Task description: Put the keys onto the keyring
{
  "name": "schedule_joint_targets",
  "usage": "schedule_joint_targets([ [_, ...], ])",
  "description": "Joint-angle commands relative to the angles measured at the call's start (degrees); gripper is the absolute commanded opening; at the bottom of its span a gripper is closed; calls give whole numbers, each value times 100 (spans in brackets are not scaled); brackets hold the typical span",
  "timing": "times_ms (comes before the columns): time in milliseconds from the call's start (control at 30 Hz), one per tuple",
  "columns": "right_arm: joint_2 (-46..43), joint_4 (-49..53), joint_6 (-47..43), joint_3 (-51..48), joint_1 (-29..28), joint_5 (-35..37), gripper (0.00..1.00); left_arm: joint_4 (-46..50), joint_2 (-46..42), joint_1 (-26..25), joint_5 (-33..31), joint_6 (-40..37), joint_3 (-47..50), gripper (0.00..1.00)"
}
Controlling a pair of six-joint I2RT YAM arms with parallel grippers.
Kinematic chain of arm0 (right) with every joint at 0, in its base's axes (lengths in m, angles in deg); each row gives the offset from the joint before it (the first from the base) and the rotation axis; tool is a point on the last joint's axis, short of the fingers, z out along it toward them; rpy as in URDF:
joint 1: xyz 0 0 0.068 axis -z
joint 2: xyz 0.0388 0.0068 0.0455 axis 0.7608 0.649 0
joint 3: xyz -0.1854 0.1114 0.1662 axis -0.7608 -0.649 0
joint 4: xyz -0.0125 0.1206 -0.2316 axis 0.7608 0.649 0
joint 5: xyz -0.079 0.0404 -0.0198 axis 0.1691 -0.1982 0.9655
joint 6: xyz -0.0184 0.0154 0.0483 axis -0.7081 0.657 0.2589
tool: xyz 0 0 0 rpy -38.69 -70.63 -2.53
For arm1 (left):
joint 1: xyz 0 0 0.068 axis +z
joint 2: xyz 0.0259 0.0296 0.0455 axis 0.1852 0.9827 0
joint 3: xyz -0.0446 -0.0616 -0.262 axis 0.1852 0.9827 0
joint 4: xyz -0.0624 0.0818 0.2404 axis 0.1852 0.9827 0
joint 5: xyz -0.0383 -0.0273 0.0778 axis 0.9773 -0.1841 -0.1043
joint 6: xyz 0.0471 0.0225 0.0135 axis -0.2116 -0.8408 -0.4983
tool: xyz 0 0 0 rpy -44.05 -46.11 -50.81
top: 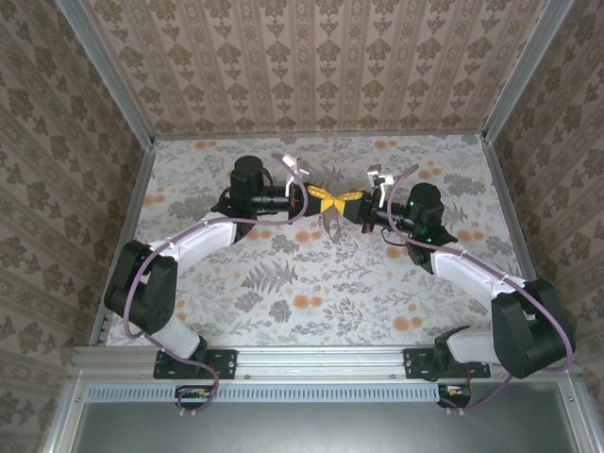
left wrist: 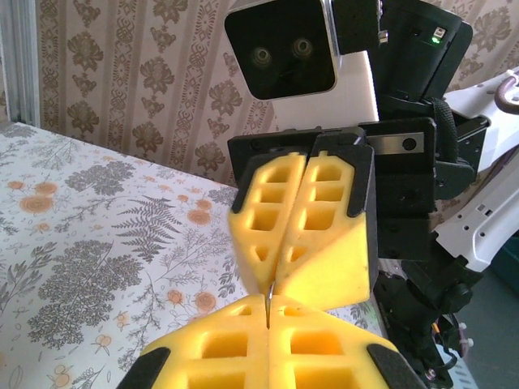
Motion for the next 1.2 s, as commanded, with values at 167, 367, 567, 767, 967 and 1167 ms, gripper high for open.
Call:
schedule_joint_targets([
  [167, -84, 679, -453, 438, -38, -142, 0, 93, -1, -13, 57, -87, -210, 2],
  [367, -279, 2910, -1830, 1072, -40, 50, 0, 1019, -365, 246, -12, -663, -321, 30],
  [567, -192, 4775, -2974, 1918, -32, 216, 0, 2922, -617, 305, -108, -1871, -781, 39],
  [767, 90, 6044, -3694, 2728, -92, 53, 0, 3916, -473, 292, -83, -2471, -1189, 41],
  [967, 241, 6504, -4000, 3007, -167, -67, 0, 4419, -266, 178, -110, -2794, -1469, 40],
  [1167, 305, 6501, -4036, 2965, -202, -113, 0, 4548, -131, 37, -47, -2877, -1584, 40],
])
